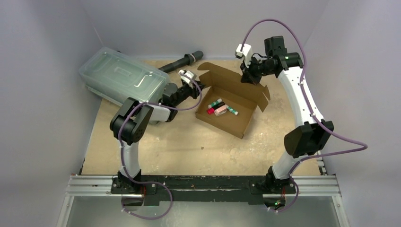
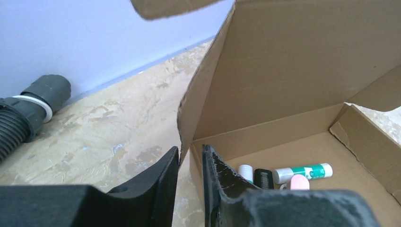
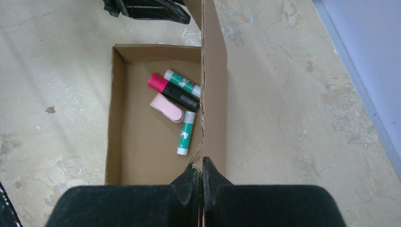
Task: Fold the paper box
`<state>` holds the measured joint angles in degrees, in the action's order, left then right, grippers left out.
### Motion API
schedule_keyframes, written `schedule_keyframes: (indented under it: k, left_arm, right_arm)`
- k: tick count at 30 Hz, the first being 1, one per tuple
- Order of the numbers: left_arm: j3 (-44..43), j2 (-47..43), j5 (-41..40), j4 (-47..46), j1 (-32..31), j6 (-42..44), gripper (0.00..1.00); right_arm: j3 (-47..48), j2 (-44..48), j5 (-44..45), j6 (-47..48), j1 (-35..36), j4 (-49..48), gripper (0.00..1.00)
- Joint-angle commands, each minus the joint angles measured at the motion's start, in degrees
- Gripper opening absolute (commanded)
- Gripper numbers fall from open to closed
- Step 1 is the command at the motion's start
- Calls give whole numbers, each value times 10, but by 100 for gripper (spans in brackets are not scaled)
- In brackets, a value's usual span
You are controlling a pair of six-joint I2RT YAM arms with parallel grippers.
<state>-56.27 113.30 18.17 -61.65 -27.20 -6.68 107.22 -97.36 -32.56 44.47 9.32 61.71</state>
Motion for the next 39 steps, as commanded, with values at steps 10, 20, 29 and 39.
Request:
schedule_keyframes:
  k: [10,20,29,39]
  left_arm:
    - [-2,-15,59,-52,6,-36,0]
    - [19,-76,7,35,-2,-65,0]
    - [66,-108,-31,31,-17,-51,0]
    - [95,-132,-33,19,-24,-25,0]
  right_arm:
    - [43,-17,-8,-16,-1,-11,3]
    - [43,-29,-1,-70,-1,-32,32]
    - [-25,44,6,-153,-26,-119,83]
    - [-179,203,-63,-203,-178,-248,99]
